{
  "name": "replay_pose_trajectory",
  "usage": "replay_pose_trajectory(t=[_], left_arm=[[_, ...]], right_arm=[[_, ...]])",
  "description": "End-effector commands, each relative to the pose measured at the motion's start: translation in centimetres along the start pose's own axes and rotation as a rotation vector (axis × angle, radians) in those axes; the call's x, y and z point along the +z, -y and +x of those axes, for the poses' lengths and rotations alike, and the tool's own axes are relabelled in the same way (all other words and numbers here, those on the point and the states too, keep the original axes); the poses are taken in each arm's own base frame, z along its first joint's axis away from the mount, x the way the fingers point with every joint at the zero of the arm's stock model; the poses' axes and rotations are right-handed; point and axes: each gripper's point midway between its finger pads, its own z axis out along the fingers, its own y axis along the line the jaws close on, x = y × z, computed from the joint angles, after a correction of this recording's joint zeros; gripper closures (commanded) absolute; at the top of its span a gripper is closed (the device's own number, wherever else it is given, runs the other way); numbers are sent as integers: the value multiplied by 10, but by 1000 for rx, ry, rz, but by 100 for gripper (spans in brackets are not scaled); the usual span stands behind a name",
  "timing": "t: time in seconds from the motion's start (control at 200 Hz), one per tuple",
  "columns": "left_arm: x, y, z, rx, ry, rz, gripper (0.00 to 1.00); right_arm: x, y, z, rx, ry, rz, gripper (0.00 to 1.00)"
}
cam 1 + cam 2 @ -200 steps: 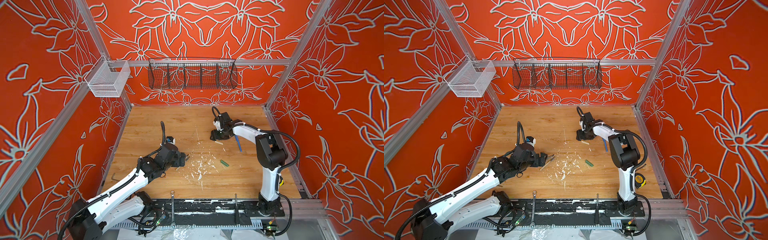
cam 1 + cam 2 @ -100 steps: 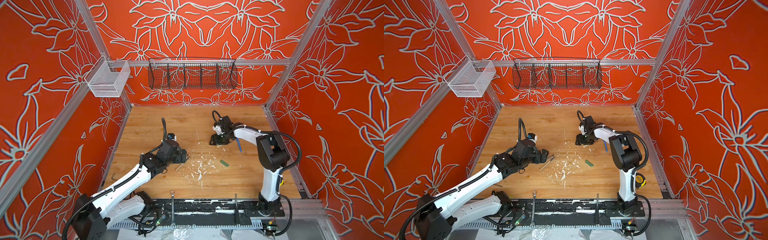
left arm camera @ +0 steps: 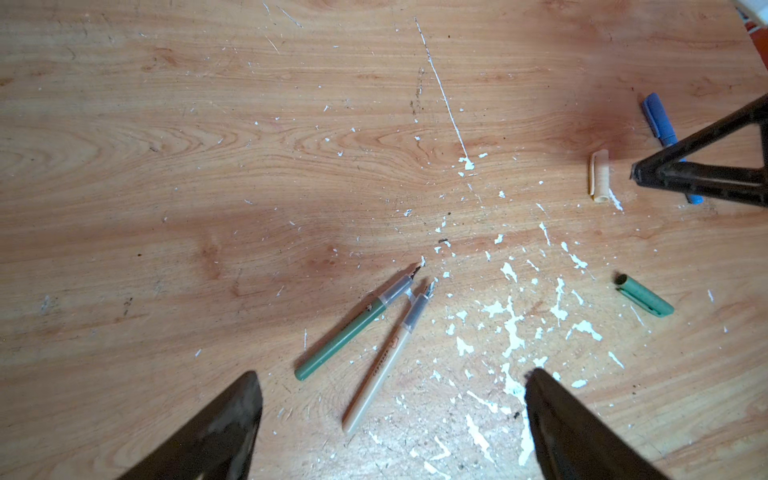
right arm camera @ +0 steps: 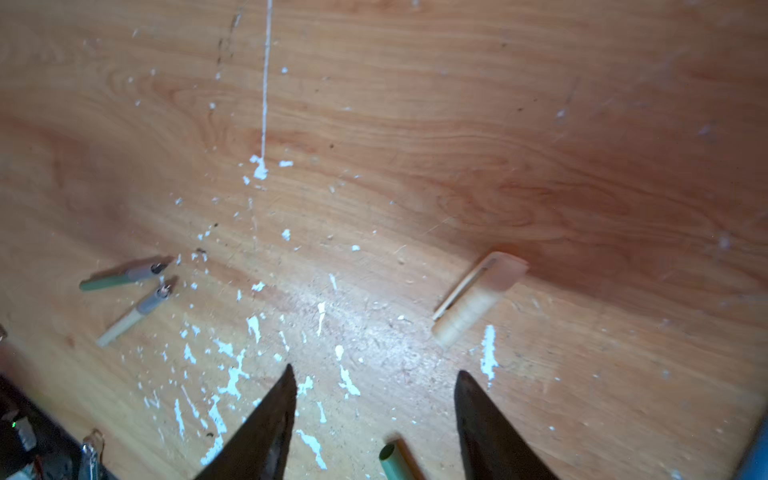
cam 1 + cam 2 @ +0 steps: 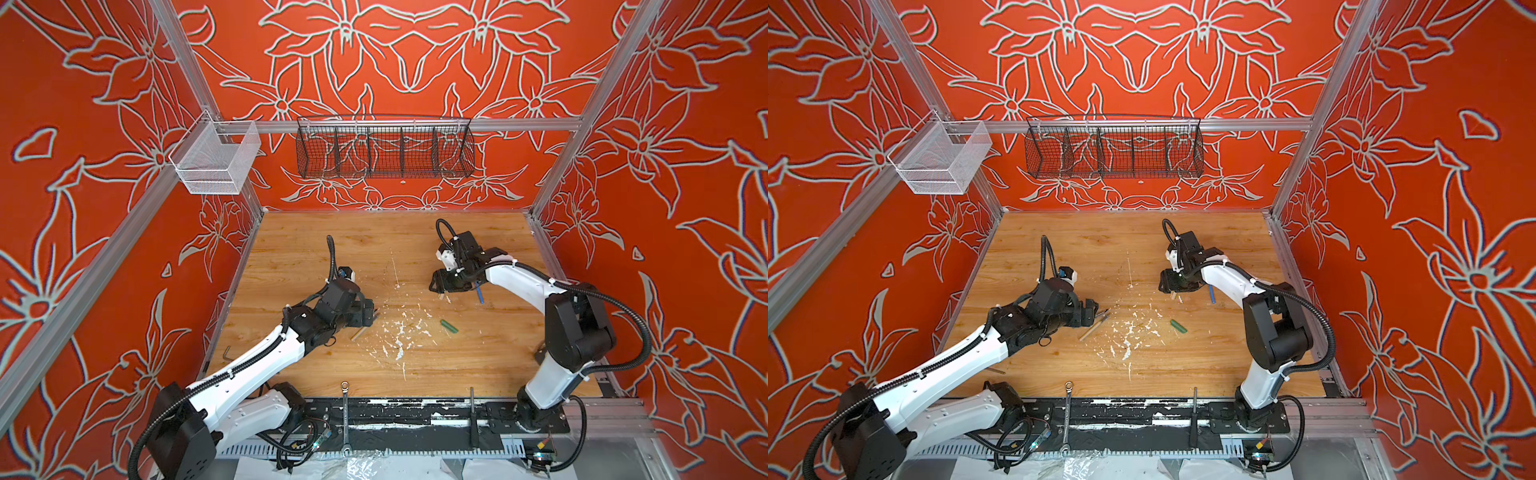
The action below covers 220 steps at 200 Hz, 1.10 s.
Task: Insert the pens into the pen caps
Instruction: 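Move the open right gripper down over the beige cap, then close the right gripper on the beige cap and lift it upright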
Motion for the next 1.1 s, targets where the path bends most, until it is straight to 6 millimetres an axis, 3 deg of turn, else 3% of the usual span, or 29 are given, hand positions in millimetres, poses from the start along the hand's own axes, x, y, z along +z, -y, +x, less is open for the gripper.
replay_pose_trajectory(t=[0.0, 0.22, 0.47, 1.096], left_arm=[[-4, -2, -8, -10, 26, -2, 3], [0, -3, -3, -17, 16, -3, 3], [3, -1, -3, -1, 4, -8, 3], [5, -6, -1, 2, 4, -31, 3]], right_arm=[[7, 23, 0, 66, -22, 80, 42], [23, 38, -5, 192, 24, 45, 52], [40, 33, -3, 208, 5, -15, 53], [53, 54, 7, 255, -14, 23, 71]])
